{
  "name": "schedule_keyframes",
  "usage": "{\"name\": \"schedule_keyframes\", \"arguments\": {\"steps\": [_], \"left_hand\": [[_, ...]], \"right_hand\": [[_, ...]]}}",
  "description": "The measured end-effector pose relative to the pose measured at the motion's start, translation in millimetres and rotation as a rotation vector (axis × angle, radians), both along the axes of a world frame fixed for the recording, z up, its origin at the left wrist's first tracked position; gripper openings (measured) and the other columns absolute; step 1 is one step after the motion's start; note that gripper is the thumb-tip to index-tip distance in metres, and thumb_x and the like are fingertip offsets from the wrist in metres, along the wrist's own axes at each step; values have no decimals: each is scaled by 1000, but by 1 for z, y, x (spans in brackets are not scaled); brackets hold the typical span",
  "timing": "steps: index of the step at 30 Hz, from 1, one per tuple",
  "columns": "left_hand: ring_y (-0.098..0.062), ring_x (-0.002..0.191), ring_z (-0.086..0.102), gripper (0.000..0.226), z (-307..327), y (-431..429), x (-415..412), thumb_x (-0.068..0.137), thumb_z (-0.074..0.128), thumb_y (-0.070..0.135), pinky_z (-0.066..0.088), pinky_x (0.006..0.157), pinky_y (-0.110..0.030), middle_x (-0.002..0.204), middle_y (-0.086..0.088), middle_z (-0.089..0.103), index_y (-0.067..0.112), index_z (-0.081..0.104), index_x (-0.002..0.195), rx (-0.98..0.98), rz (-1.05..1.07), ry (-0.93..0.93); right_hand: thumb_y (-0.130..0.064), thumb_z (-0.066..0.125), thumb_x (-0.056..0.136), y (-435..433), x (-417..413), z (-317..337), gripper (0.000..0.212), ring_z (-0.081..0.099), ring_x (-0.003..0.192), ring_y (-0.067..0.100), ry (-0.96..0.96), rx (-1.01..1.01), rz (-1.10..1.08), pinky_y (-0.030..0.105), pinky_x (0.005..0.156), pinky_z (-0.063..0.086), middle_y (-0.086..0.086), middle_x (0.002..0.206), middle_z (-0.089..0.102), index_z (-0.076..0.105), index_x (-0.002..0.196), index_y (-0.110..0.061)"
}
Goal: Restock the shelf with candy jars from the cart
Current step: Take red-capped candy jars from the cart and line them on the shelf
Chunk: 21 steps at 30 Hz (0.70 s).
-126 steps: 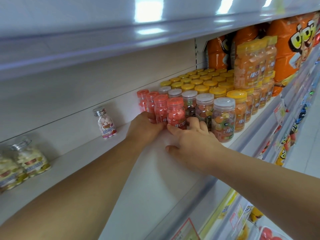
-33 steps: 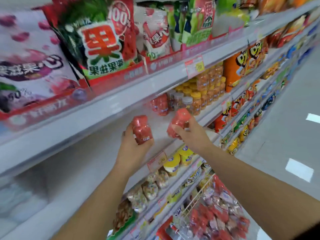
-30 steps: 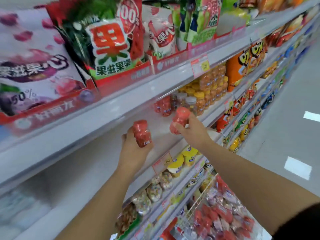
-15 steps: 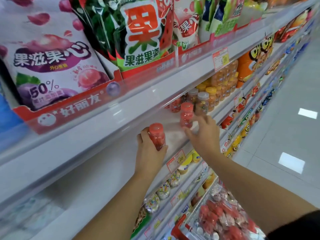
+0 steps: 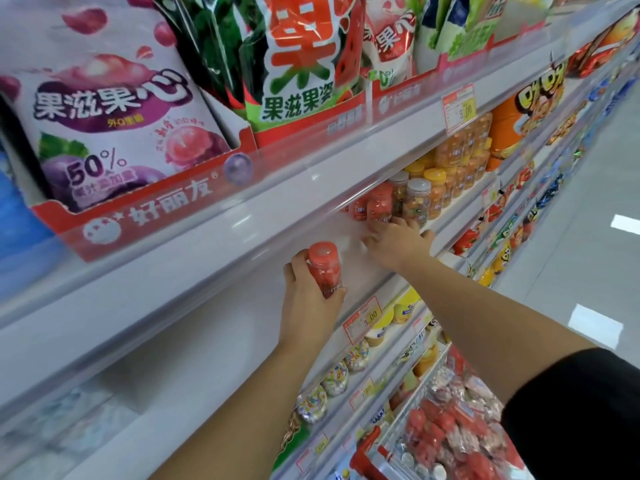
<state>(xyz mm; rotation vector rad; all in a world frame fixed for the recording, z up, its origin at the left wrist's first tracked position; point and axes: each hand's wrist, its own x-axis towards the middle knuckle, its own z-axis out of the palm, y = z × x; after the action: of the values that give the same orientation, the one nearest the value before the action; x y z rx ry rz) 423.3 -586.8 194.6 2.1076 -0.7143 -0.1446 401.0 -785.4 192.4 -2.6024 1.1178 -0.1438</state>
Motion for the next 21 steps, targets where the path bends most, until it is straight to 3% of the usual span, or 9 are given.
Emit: {"name": "schedule_keyframes", "arguments": {"steps": [6, 10, 14, 17, 21], "left_hand": [[-10, 92, 48, 76, -2, 0, 3, 83, 78, 20, 43, 79, -18, 138, 0, 36, 21, 30, 142, -3, -6, 8], [-8, 96, 53, 72, -4, 1, 6, 84, 76, 21, 41, 65, -2, 131, 4, 41, 23, 32, 141, -23, -44, 82], [-1, 97, 59, 55, 0, 7, 15, 88, 71, 21, 38, 71, -6, 119, 7, 60, 32, 40, 132, 16, -132, 193], [-6, 98, 60, 56, 6, 0, 22, 86, 75, 21, 38, 71, -8, 112, 10, 61, 26, 46, 133, 53, -148, 183], [-16, 100, 63, 58, 3, -45, 28, 81, 80, 24, 48, 82, -25, 111, 7, 62, 22, 49, 130, 80, -154, 151]], "right_hand": [[-51, 35, 96, -3, 7, -5, 46, 28, 138, 31, -2, -17, -24, 54, 106, 19, 1, 145, 43, 50, 137, -37], [-48, 39, 97, 2, -2, -7, 44, 27, 141, 30, -95, -26, -10, 54, 106, 20, 0, 147, 41, 49, 138, -35], [-46, 43, 100, 5, -36, -9, 41, 26, 142, 23, -183, -76, 59, 48, 109, 19, -6, 150, 42, 52, 137, -32], [-41, 50, 99, -4, -69, -15, 37, 35, 139, 21, -212, -23, 198, 43, 111, 31, -5, 148, 48, 58, 134, -29], [-37, 52, 100, -10, -104, -5, 42, 57, 107, 11, -121, 109, 318, 32, 100, 41, -8, 153, 41, 51, 141, -28]]}}
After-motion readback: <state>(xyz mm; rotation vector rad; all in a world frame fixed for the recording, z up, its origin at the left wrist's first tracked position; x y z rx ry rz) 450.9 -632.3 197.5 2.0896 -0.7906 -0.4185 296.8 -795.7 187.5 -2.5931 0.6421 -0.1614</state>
